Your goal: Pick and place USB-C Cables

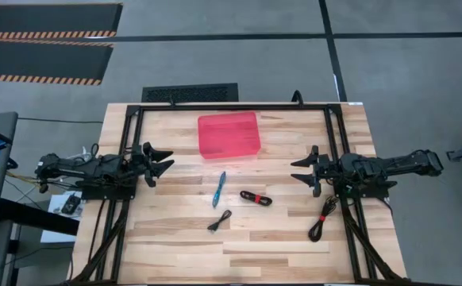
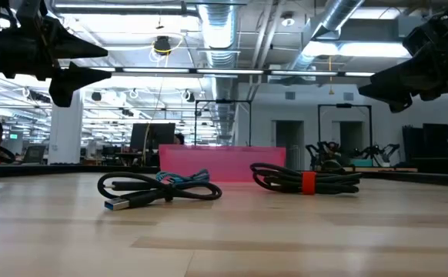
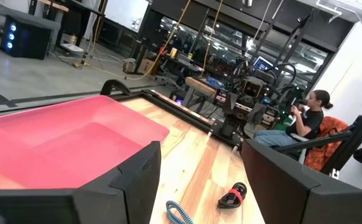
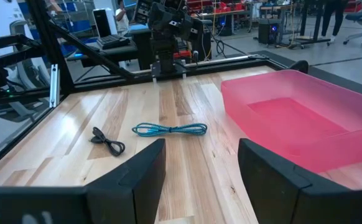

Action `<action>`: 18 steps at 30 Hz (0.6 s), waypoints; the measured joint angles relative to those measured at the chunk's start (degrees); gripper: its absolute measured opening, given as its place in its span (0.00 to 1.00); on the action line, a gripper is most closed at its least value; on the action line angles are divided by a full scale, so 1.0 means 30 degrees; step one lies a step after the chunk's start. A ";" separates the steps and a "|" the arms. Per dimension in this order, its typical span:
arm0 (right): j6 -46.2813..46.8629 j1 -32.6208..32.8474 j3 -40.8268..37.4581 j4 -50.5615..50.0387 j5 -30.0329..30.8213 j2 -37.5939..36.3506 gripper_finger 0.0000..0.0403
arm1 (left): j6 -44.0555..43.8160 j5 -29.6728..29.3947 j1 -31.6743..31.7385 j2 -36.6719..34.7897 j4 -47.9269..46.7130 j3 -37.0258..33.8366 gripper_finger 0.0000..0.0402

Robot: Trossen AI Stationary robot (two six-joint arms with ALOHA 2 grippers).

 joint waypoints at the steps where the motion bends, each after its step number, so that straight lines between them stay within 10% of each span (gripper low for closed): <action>1: 0.0000 -0.0007 0.0000 0.0004 0.0004 0.0001 0.56 | 0.0000 -0.0001 -0.0001 -0.0004 0.0000 -0.0006 0.53; 18: 0.0000 -0.0007 0.0000 0.0002 0.0006 0.0005 0.56 | -0.0425 -0.0007 0.0006 0.0003 0.0000 -0.0006 0.53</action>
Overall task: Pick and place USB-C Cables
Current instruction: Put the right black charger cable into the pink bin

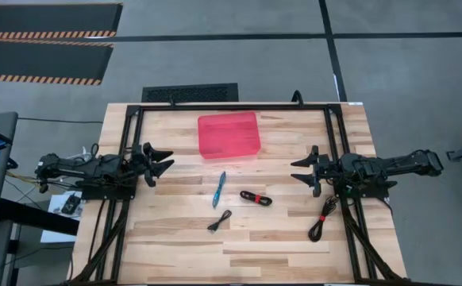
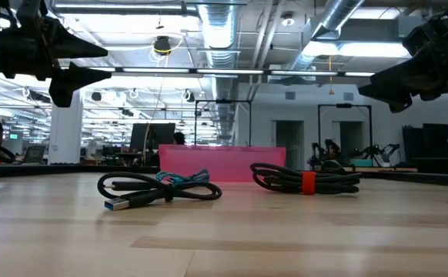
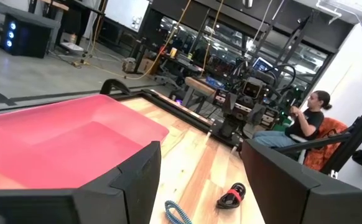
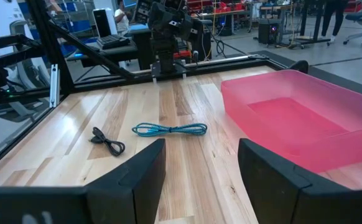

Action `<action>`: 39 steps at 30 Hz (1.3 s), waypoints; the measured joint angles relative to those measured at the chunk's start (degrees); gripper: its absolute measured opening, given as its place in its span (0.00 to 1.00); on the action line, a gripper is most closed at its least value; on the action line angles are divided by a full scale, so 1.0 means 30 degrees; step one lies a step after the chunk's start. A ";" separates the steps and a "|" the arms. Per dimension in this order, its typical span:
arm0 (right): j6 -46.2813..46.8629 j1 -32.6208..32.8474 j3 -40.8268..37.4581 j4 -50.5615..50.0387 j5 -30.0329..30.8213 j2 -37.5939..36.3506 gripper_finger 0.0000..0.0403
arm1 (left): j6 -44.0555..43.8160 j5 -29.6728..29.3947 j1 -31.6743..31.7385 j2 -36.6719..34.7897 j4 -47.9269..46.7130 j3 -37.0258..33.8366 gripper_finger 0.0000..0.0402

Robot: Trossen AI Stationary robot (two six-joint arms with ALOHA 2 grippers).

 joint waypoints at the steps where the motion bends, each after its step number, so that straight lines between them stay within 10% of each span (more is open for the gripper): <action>1: 0.0000 0.0004 0.0000 -0.0002 -0.0006 0.0002 0.56 | -0.0357 0.0000 0.0000 -0.0003 0.0000 0.0003 0.53; 22: 1.2807 -0.0304 0.0000 0.3257 0.1102 -0.0006 0.56 | -0.7146 -0.4105 0.0000 -0.0007 0.0069 0.0003 0.53; 39: 1.3441 -0.0794 0.0000 0.3039 0.1473 0.0008 0.56 | -1.3404 -0.6819 0.0000 -0.0005 0.0376 0.0000 0.53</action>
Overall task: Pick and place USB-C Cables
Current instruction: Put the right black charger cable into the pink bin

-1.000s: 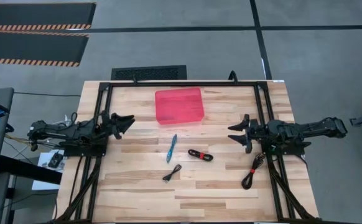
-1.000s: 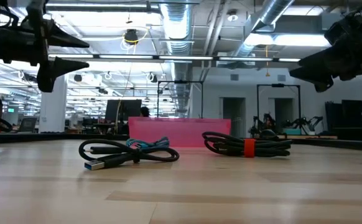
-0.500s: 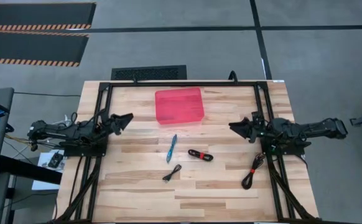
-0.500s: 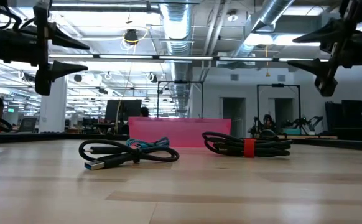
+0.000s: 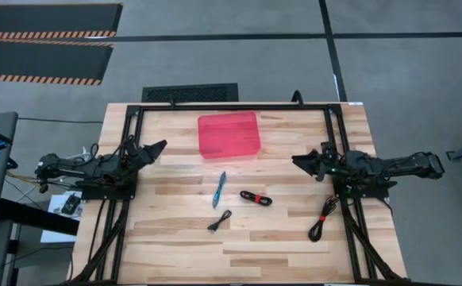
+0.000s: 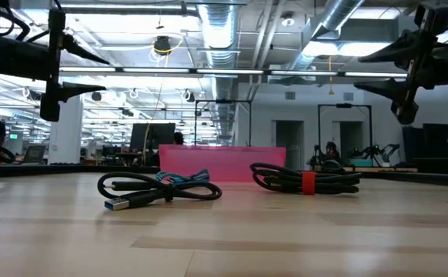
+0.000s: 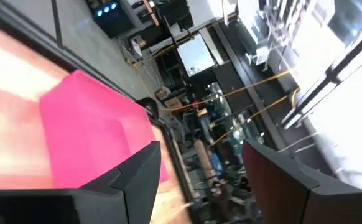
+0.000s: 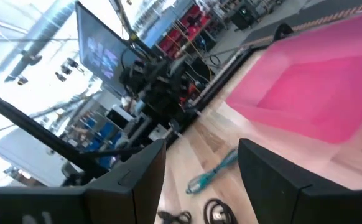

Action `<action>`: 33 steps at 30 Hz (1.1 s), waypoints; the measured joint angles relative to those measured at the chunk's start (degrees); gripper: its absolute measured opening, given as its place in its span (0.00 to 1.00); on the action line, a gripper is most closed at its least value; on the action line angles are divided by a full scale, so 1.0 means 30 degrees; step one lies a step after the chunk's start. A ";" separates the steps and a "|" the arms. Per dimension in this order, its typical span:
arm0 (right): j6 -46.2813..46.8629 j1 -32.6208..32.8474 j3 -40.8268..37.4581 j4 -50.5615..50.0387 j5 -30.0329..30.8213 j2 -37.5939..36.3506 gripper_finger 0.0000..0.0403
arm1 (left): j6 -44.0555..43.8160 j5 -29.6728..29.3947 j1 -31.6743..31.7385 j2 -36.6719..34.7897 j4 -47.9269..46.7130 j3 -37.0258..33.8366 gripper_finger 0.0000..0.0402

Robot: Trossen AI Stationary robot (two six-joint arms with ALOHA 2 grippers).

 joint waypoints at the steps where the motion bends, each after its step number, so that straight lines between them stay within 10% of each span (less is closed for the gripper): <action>1: 0.0231 -0.0017 0.0000 0.0737 -0.0002 -0.0006 0.56 | -0.0547 0.0006 0.0000 0.0005 0.0493 0.0001 0.53; 14: -0.8483 -0.0015 0.8080 0.0387 0.0669 0.1923 0.56 | 0.6017 0.4610 0.0000 0.1651 1.1134 0.3420 0.53; 23: -0.9497 -0.0015 1.9901 -1.5586 0.2742 1.0011 0.56 | 0.7808 0.6950 -0.0005 0.7310 0.3213 1.1265 0.53; 33: 0.4106 0.0210 2.6626 -3.2433 0.0345 1.8396 0.56 | 0.4786 0.7318 -0.0007 1.2020 -0.8844 1.8429 0.53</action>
